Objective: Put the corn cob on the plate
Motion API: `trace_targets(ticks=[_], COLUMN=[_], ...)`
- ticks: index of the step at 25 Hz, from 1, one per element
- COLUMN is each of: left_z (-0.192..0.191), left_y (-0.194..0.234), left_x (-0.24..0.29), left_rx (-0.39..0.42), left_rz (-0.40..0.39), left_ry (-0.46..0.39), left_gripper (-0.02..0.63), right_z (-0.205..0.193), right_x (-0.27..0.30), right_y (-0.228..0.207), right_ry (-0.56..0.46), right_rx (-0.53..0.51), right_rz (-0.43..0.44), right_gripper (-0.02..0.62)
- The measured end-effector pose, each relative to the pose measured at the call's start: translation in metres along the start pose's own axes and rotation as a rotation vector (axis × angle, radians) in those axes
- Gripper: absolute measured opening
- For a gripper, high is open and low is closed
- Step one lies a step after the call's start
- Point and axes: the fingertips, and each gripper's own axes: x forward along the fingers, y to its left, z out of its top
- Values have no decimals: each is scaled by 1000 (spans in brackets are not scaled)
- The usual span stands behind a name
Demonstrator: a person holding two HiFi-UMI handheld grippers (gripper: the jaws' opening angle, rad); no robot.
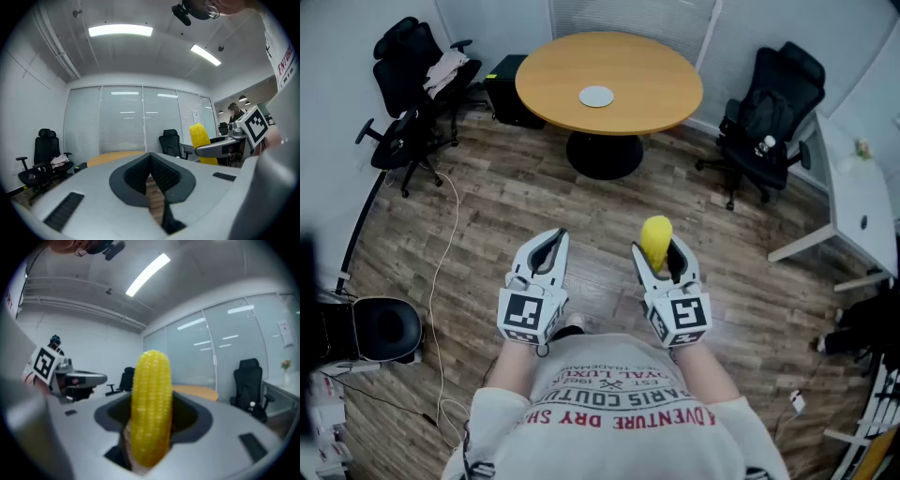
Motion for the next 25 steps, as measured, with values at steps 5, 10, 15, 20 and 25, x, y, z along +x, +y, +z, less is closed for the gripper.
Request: trace_targets(ticks=[5, 10, 15, 20, 25], left_z=[-3, -6, -12, -18, -21], left_y=[2, 12, 26, 56, 99], left_x=[1, 6, 11, 16, 29], left_rx=[-4, -18, -28, -38, -47], left_rz=[-9, -16, -32, -52, -63], left_ry=[5, 11, 14, 9, -1], left_gripper=[32, 32, 33, 32, 32], right_z=[-2, -3, -6, -8, -8], right_x=[3, 12, 26, 52, 89], right_y=[2, 6, 12, 24, 31], right_ry=[6, 16, 22, 36, 46], right_rx=[1, 5, 41, 29, 38], right_rz=[0, 3, -3, -23, -56], right_gripper=[268, 268, 268, 268, 268])
